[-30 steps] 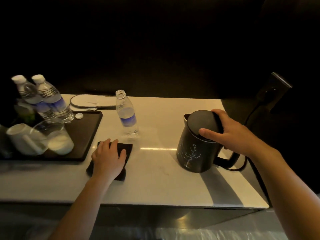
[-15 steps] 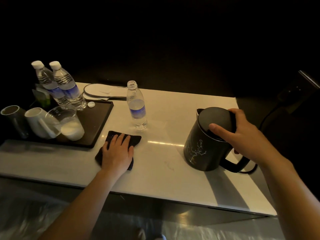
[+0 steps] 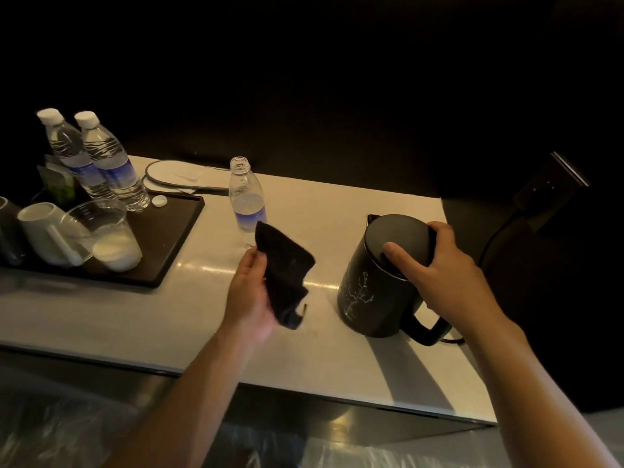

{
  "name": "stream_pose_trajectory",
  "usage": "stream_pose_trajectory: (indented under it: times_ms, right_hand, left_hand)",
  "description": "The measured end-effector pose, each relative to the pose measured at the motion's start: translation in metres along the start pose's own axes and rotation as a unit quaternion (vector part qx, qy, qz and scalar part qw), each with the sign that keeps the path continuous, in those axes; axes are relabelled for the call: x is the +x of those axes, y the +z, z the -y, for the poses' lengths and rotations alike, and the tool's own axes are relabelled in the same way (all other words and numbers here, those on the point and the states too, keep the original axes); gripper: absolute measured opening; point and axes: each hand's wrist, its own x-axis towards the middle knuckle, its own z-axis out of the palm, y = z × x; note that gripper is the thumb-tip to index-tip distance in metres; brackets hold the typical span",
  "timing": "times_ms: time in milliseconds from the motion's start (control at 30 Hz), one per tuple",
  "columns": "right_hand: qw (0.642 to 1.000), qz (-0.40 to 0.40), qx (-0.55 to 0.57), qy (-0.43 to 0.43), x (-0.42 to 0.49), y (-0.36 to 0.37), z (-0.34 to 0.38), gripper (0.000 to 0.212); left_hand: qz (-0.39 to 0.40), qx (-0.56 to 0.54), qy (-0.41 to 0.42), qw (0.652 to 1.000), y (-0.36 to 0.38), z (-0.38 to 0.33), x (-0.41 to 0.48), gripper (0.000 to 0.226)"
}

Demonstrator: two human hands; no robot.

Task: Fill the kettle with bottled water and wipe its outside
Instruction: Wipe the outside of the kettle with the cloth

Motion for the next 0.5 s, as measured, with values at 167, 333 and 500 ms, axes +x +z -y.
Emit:
stream_pose_trajectory:
  times_ms: [167, 333, 500]
  right_hand:
    - [1.000, -0.008, -0.017, 0.004, 0.001, 0.000, -0.001, 0.099]
    - [1.000, -0.010, -0.016, -0.005, 0.002, 0.000, -0.004, 0.099]
    - [0.999, -0.015, -0.027, -0.009, 0.006, 0.003, -0.004, 0.097]
  left_hand:
    - [0.149, -0.076, -0.014, 0.986, 0.065, 0.051, -0.035, 0.044]
    - [0.142, 0.293, 0.247, 0.913, 0.091, 0.107, -0.043, 0.055]
    - [0.018, 0.362, 0.375, 0.853, 0.103, 0.126, -0.029, 0.056]
